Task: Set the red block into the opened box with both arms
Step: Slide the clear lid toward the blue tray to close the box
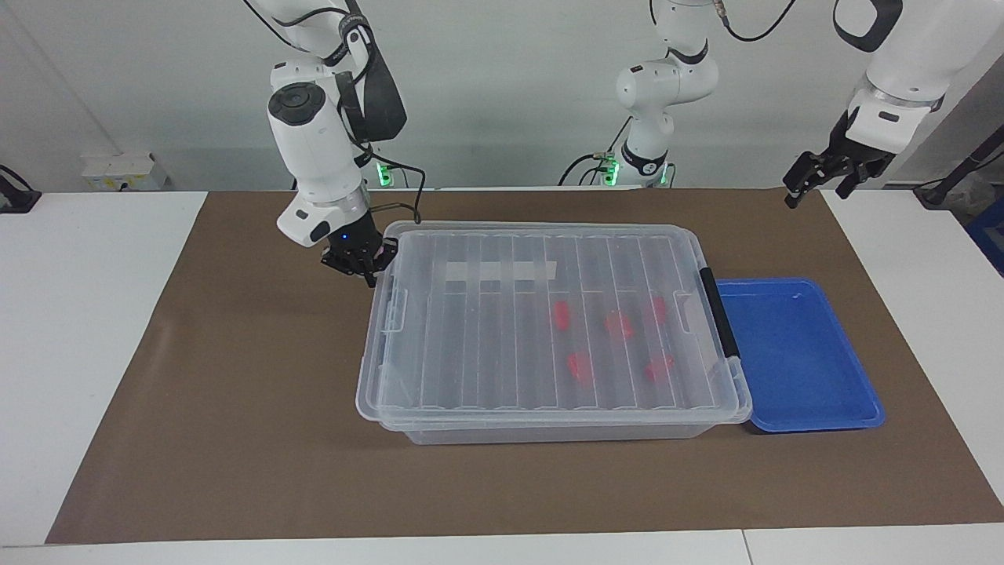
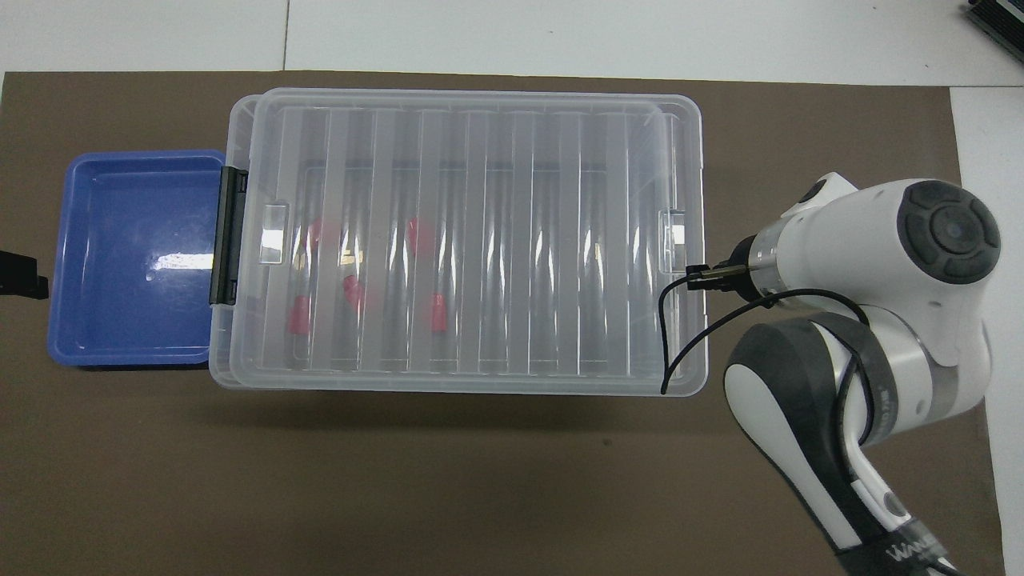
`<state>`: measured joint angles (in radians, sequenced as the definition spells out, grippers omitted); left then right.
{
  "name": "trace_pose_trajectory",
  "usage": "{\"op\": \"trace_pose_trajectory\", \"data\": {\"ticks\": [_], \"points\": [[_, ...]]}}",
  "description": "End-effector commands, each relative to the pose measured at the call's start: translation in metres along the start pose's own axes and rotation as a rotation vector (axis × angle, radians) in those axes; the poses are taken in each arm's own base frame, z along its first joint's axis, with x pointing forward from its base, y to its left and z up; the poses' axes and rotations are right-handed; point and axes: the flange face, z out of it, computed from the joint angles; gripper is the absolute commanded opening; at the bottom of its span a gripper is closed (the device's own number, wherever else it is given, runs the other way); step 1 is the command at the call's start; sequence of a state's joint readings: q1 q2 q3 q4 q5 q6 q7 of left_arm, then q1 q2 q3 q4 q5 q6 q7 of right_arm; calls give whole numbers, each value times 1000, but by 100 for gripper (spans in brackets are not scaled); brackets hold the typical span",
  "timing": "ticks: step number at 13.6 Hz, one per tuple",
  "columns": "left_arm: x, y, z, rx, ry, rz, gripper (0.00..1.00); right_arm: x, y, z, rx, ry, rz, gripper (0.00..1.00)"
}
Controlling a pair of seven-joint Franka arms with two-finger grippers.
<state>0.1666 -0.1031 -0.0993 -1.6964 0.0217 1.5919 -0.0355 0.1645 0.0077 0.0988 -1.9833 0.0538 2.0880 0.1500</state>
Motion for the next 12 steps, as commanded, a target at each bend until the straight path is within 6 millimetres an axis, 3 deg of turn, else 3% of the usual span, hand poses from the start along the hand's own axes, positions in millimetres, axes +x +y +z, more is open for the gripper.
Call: {"op": "trace_pose_trajectory", "data": {"ticks": [1,4,6,11,12], "points": [[-7,4,-1,-9,21,7,100,-2,-9,-1,19,22,-1,0],[-6,5,1,-10,23,9,100,-1,-8,-3,19,21,1,0],[-7,16,1,-12,23,30,100,0,-1,-11,18,28,15,0],[-6,12,1,-18,28,26,100,-8,59,-29,-17,-23,148,0],[-7,12,1,-18,28,26,100,-8,69,-32,-21,-19,172,33]]}}
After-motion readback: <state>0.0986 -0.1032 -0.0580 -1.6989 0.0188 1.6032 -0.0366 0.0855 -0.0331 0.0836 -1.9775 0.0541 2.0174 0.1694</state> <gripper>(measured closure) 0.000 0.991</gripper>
